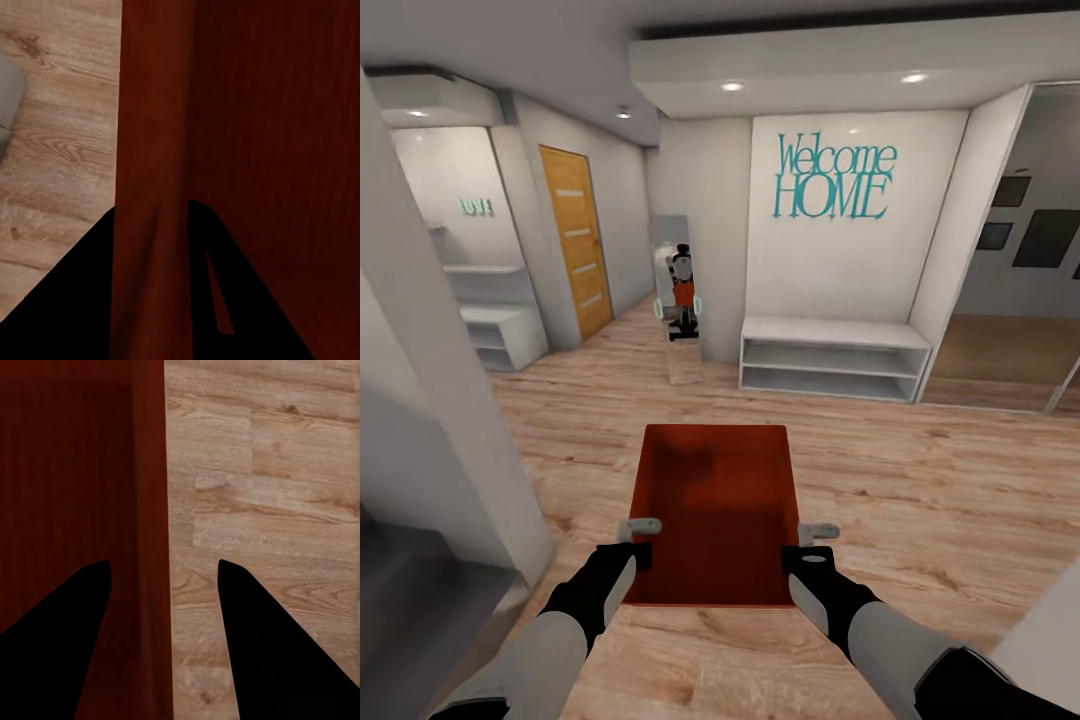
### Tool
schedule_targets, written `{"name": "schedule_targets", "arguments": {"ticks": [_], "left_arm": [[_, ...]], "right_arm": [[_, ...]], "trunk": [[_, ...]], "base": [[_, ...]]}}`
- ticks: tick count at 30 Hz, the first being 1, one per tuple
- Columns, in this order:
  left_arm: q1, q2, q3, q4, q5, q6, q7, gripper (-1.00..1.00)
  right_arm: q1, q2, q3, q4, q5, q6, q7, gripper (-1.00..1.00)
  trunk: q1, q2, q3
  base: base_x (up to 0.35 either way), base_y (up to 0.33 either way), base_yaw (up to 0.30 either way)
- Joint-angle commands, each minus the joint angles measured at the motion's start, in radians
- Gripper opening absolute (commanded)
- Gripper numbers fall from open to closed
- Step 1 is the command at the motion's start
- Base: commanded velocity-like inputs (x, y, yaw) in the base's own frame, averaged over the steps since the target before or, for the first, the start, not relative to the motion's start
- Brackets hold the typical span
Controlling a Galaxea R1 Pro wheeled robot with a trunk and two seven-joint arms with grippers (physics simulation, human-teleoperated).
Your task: Move the two storage containers from the living room to the garage. In the garage, place one container on the floor and stack the other container on top of it (either order is fine).
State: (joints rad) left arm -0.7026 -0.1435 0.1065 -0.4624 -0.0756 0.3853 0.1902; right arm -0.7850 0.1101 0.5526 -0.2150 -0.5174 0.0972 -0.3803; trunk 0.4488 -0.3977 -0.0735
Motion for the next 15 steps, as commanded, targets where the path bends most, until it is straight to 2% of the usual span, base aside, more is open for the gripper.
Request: {"name": "schedule_targets", "arguments": {"ticks": [1,15], "left_arm": [[0.000,0.013,-0.001,0.010,-0.003,0.006,0.003,-1.00],[0.000,0.013,-0.001,0.010,-0.003,0.006,0.003,-1.00]], "right_arm": [[-0.002,-0.001,-0.023,-0.029,0.011,0.006,0.000,-1.00],[-0.002,-0.001,-0.023,-0.029,0.011,0.006,0.000,-1.00]], "trunk": [[0.001,-0.002,-0.002],[0.001,-0.002,-0.002]], "base": [[0.323,0.000,0.000],[0.323,0.000,0.000]]}}
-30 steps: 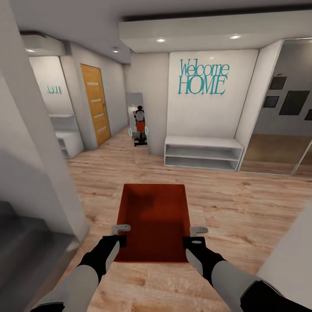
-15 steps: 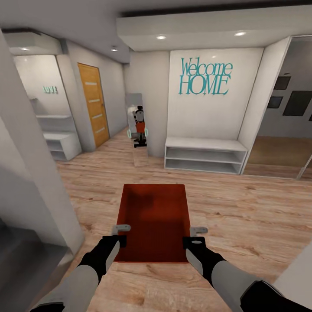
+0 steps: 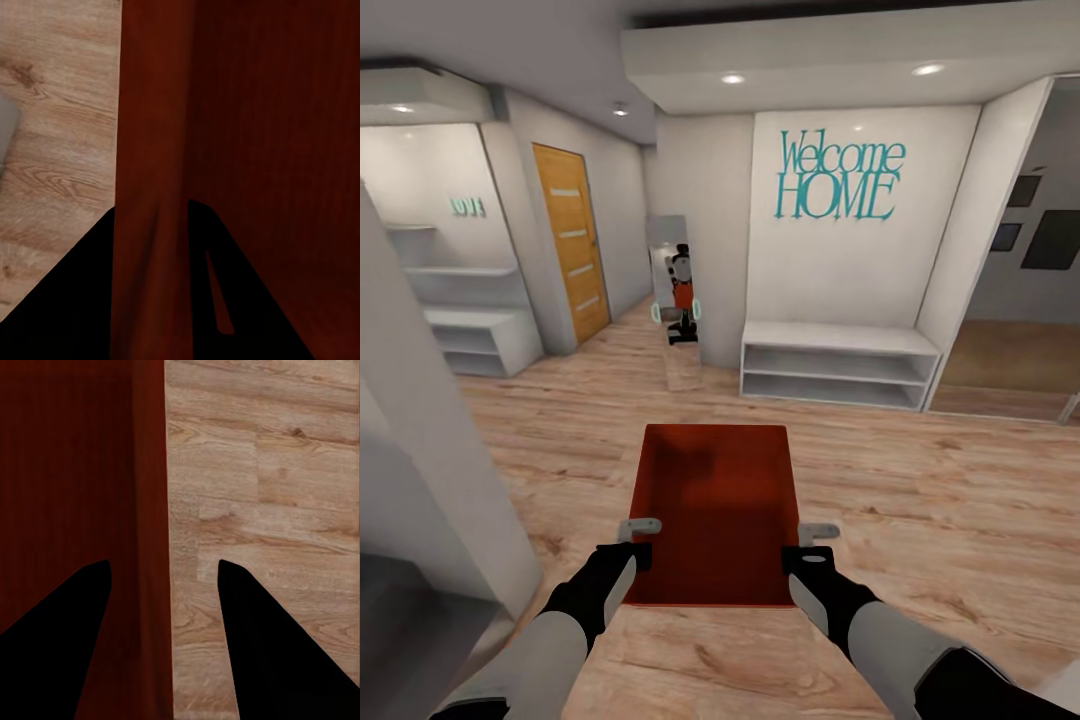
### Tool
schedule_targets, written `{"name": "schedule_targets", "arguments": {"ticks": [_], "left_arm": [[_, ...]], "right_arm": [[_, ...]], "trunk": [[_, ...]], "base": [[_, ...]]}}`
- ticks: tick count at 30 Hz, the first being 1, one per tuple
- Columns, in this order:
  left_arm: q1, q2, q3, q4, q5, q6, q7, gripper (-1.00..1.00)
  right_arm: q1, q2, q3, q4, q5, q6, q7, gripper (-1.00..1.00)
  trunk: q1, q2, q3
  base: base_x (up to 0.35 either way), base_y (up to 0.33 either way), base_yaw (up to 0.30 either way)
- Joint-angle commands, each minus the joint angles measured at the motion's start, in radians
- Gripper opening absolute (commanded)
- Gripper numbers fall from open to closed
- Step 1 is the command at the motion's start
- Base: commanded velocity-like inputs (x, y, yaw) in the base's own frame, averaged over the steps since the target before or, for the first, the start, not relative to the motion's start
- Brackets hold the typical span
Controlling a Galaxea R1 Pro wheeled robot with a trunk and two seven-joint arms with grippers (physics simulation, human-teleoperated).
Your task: Move the two storage containers from the living room to the garage. In the garage, place one container on the floor and stack the other container on top of it (either order is fine).
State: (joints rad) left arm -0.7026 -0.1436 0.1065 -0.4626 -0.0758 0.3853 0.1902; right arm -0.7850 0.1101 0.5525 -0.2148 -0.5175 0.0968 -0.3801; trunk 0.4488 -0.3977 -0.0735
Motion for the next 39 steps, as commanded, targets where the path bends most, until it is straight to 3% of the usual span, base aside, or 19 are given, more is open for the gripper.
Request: {"name": "schedule_targets", "arguments": {"ticks": [1,39], "left_arm": [[0.000,0.013,-0.001,0.010,-0.002,0.006,0.003,-1.00],[0.000,0.013,-0.001,0.010,-0.002,0.006,0.003,-1.00]], "right_arm": [[-0.002,-0.001,-0.023,-0.029,0.011,0.006,-0.001,-1.00],[-0.002,-0.001,-0.023,-0.029,0.011,0.006,0.000,-1.00]], "trunk": [[0.001,-0.002,-0.002],[0.001,-0.002,-0.002]], "base": [[0.323,0.000,0.000],[0.323,0.000,0.000]]}}
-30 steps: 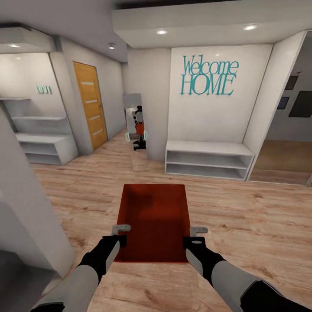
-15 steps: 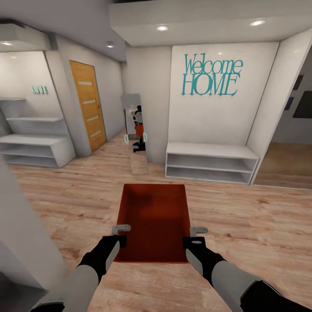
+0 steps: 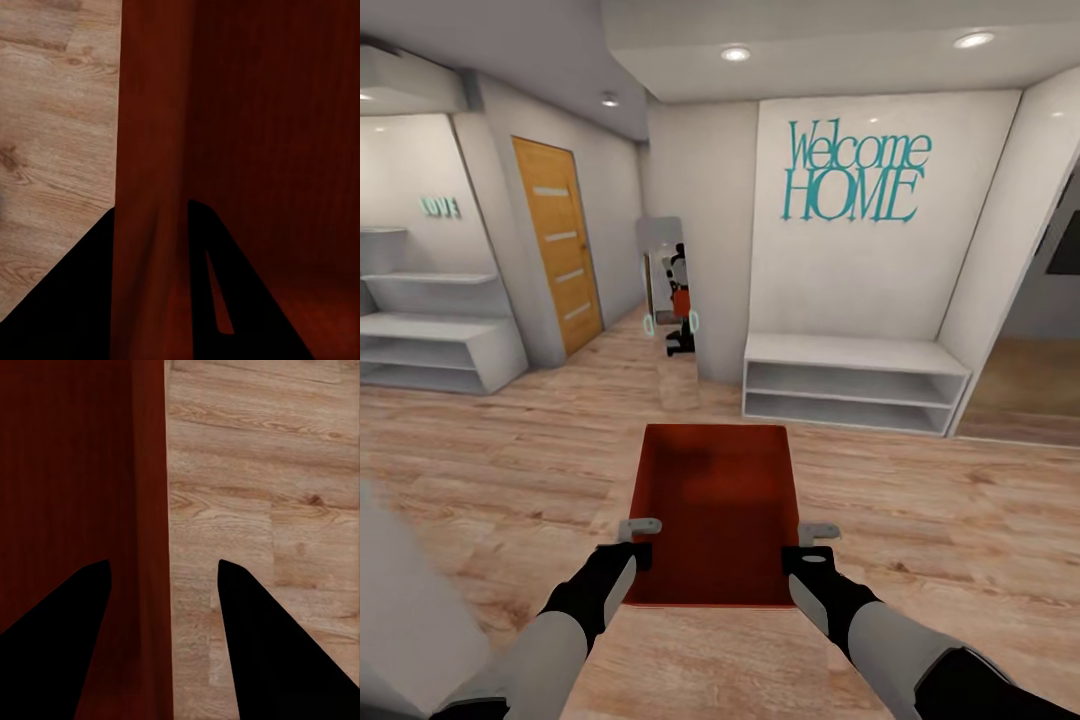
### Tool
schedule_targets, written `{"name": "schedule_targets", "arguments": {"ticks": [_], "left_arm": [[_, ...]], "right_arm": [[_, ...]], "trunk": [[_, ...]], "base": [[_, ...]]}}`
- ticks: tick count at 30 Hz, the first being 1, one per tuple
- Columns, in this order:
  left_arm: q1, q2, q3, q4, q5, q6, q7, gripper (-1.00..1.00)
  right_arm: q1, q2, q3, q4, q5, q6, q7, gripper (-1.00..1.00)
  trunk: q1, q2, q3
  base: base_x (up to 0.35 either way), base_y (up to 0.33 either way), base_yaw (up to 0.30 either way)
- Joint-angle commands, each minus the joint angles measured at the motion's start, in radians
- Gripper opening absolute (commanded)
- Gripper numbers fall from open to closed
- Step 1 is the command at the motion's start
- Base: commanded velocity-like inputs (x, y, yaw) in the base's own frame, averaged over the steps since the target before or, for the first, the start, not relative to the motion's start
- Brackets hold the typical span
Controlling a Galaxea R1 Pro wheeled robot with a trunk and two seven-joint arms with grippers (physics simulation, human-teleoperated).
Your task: Move the two storage containers from the living room to the garage. In the garage, place one container on the floor and stack the other container on top of it (either order is fine).
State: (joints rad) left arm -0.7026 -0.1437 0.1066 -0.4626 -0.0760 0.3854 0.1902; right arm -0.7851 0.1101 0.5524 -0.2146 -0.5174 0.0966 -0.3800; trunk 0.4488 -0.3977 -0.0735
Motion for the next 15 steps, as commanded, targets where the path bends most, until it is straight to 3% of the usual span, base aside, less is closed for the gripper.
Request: {"name": "schedule_targets", "arguments": {"ticks": [1,15], "left_arm": [[0.000,0.013,-0.001,0.010,-0.002,0.006,0.003,-1.00],[0.000,0.013,-0.001,0.010,-0.002,0.006,0.003,-1.00]], "right_arm": [[-0.002,-0.001,-0.023,-0.029,0.011,0.006,0.000,-1.00],[-0.002,0.000,-0.023,-0.029,0.011,0.006,0.000,-1.00]], "trunk": [[0.001,-0.002,-0.002],[0.001,-0.002,-0.002]], "base": [[0.323,0.000,0.000],[0.323,0.000,0.000]]}}
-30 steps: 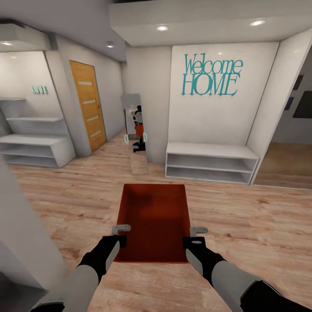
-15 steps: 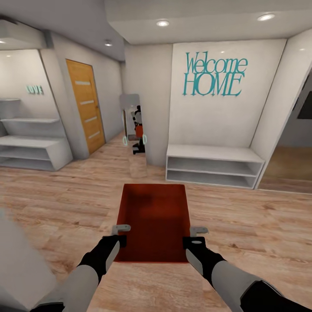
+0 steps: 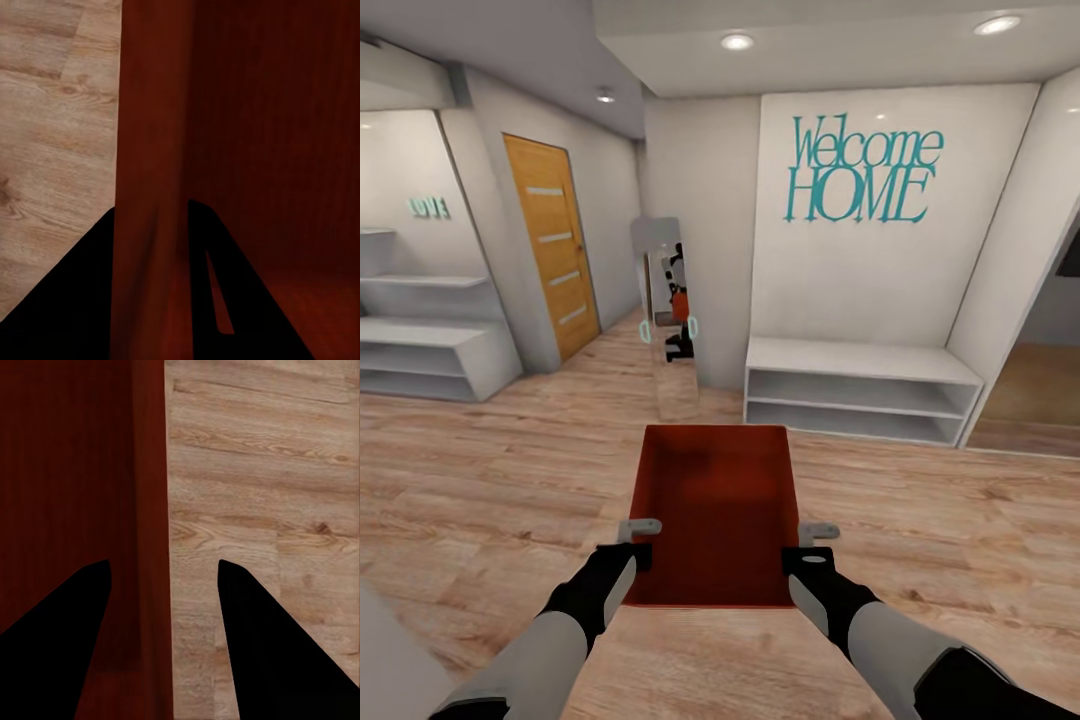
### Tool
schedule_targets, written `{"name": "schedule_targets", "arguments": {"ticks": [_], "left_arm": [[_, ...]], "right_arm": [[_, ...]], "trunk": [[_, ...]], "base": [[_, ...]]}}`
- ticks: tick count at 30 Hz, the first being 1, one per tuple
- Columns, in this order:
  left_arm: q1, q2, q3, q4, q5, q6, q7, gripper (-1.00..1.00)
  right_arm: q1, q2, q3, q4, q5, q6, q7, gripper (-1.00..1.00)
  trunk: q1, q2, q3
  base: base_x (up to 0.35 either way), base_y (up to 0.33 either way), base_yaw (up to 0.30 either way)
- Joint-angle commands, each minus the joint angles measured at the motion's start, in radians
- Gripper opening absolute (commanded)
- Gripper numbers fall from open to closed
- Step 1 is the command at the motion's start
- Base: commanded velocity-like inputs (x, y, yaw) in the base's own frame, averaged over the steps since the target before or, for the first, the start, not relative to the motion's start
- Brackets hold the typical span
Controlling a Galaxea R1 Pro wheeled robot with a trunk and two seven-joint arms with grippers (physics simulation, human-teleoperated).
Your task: Move the two storage containers from the living room to the garage. In the garage, place one container on the floor and stack the other container on top of it (either order is fine).
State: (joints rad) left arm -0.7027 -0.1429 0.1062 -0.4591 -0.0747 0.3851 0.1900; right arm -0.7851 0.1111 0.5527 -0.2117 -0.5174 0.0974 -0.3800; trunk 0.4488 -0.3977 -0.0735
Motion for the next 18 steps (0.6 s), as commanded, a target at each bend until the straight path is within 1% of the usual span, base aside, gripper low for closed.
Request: {"name": "schedule_targets", "arguments": {"ticks": [1,4,6,16,18], "left_arm": [[0.000,0.013,0.000,0.007,-0.003,0.006,0.003,-1.00],[0.000,0.013,0.000,0.007,-0.003,0.006,0.003,-1.00],[0.000,0.013,0.000,0.007,-0.003,0.006,0.003,-1.00],[0.000,0.013,0.000,0.007,-0.003,0.006,0.003,-1.00],[0.000,0.013,0.000,0.007,-0.003,0.006,0.003,-1.00]], "right_arm": [[-0.002,-0.001,-0.023,-0.032,0.011,0.005,0.000,-1.00],[-0.002,-0.001,-0.023,-0.032,0.011,0.005,-0.001,-1.00],[-0.002,-0.001,-0.023,-0.032,0.011,0.005,-0.001,-1.00],[-0.002,-0.002,-0.023,-0.032,0.011,0.005,-0.002,-1.00],[-0.002,-0.002,-0.023,-0.032,0.011,0.005,-0.001,-1.00]], "trunk": [[0.001,-0.002,-0.002],[0.001,-0.002,-0.002],[0.001,-0.002,-0.002],[0.001,-0.002,-0.002],[0.001,-0.002,-0.002]], "base": [[0.323,0.000,0.000],[0.323,0.000,0.008],[0.323,0.000,0.113],[0.323,0.000,0.248],[0.323,0.000,0.143]]}}
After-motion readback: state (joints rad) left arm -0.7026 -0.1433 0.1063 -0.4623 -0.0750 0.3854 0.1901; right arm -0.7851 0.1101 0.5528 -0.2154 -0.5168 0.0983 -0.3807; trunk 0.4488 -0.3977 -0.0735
